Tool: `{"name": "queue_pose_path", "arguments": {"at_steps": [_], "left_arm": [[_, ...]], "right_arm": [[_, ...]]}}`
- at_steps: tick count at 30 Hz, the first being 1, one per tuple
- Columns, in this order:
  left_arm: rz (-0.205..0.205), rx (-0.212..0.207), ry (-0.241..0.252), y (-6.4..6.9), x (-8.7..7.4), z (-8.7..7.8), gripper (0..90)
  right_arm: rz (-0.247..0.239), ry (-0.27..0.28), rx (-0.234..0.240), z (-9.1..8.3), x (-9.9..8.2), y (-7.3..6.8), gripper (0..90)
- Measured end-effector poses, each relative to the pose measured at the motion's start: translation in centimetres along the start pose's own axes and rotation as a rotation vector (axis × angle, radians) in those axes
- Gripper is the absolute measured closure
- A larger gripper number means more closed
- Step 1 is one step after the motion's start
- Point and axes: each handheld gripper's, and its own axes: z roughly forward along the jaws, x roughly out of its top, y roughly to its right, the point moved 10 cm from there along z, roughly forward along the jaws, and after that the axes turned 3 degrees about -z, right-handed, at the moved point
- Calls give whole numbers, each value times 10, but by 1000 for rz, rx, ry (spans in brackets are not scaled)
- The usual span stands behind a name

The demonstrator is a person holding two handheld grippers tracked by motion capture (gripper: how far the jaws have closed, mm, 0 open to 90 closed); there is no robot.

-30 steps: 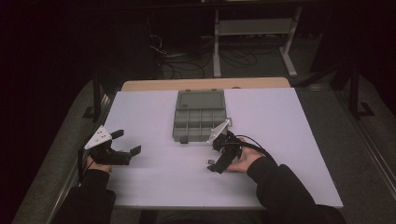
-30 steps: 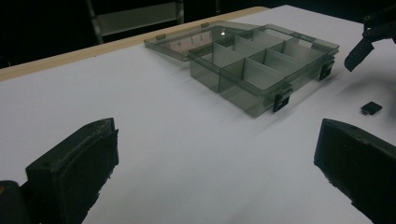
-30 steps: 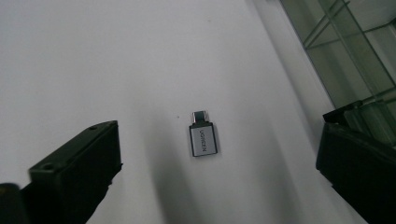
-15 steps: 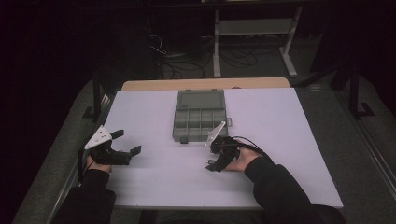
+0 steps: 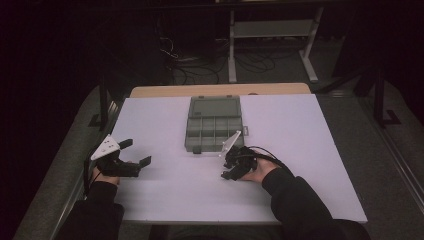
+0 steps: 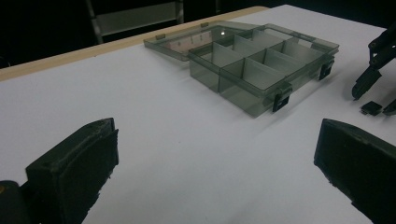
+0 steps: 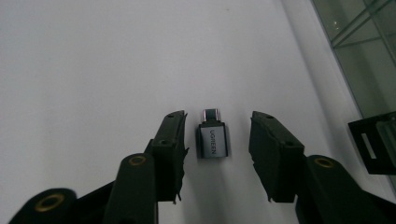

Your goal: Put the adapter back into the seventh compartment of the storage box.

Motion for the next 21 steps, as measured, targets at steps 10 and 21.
{"name": "queue_pose_path", "arguments": {"at_steps": [10, 21], "left_arm": [[0, 0, -1, 0, 0, 0, 0], [-1, 1, -1, 0, 0, 0, 0]], "right_arm": [[14, -1, 0, 0, 0, 1, 718], [42, -2, 11, 0, -1, 3, 744]]}}
